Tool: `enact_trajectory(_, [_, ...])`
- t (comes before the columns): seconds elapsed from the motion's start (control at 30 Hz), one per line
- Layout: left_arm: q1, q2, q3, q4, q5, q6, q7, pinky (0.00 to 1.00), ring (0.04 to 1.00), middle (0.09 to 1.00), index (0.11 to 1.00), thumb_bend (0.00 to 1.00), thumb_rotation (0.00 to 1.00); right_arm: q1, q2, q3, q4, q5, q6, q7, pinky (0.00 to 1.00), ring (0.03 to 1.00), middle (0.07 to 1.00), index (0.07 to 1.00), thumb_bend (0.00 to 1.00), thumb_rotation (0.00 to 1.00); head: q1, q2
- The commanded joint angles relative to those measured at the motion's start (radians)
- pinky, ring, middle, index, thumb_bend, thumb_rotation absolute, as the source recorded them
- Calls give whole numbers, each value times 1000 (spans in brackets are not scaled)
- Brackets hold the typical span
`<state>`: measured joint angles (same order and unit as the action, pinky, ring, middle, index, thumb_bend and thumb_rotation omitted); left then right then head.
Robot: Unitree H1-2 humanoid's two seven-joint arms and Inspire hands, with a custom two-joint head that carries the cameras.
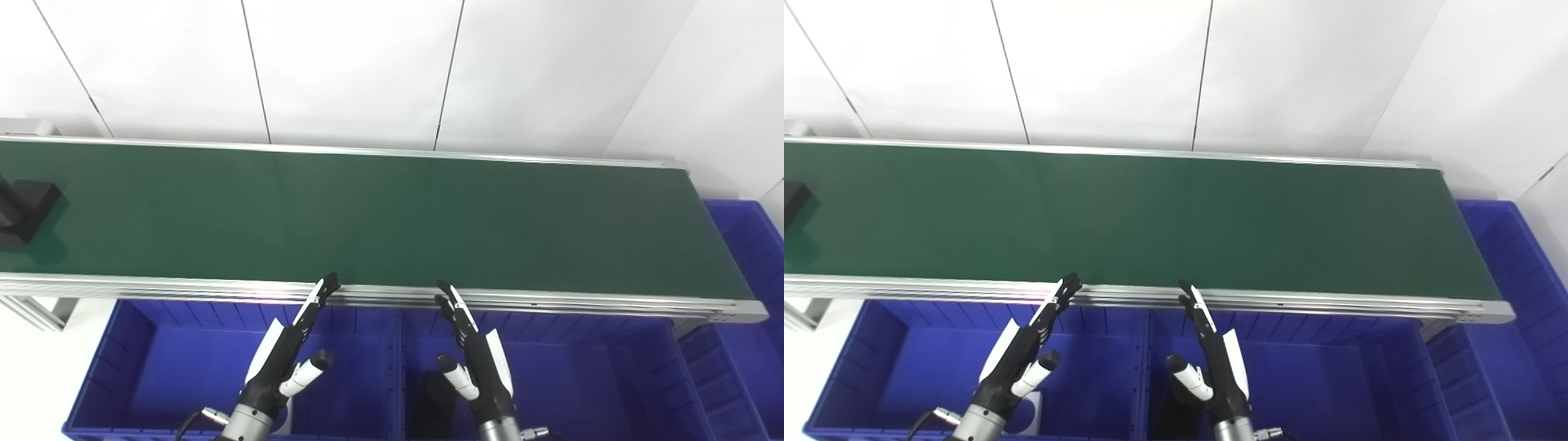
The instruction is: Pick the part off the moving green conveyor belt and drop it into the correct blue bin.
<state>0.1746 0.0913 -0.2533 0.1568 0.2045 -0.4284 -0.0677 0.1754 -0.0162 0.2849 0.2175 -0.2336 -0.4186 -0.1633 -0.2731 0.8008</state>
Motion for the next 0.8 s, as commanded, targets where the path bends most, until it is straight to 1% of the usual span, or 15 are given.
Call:
enact_trajectory(0.0, [-12,-7,-2,-34,-5,-23,-4,1000,988,970,998,745,1000,-8,8,-2,-19,1,-50,2,911,926,977,952,889,960,9,0])
enact_trajectory(0.13, [-8,-18,-8,-27,-3,-19,-4,1000,993,972,993,749,1000,-9,-5,-2,-17,15,-51,-6,903,922,973,943,896,957,29,-5])
enact_trajectory(0.17, [-7,-22,-10,-25,-1,-18,-2,1000,993,973,992,751,1000,-8,-10,-3,-19,17,-51,-6,901,922,972,944,897,958,44,-5])
enact_trajectory(0.27, [-3,-33,-15,-26,9,-15,4,1000,998,974,992,771,1000,-3,-22,-8,-30,34,-51,6,907,926,973,952,891,961,64,-2])
enact_trajectory(0.37, [3,-53,-19,-31,26,-5,14,1000,999,973,986,794,1000,3,-39,-14,-42,53,-51,18,913,934,970,957,883,961,100,1])
enact_trajectory(0.43, [4,-64,-22,-23,30,-14,16,1000,997,975,985,796,1000,5,-53,-15,-48,60,-51,23,907,929,967,960,879,967,127,-1])
enact_trajectory(0.6, [10,-87,-30,-21,38,-18,22,975,984,969,978,745,1000,13,-82,-17,-64,84,-51,45,892,908,966,976,859,979,173,-11])
enact_trajectory(0.63, [12,-90,-31,-23,42,-18,25,969,982,969,978,734,1000,15,-84,-19,-65,87,-51,48,888,905,965,975,861,980,173,-11])
enact_trajectory(0.77, [11,-95,-36,-21,52,-31,37,979,984,973,988,748,1000,19,-86,-25,-68,94,-51,61,892,909,966,976,881,975,180,-15])
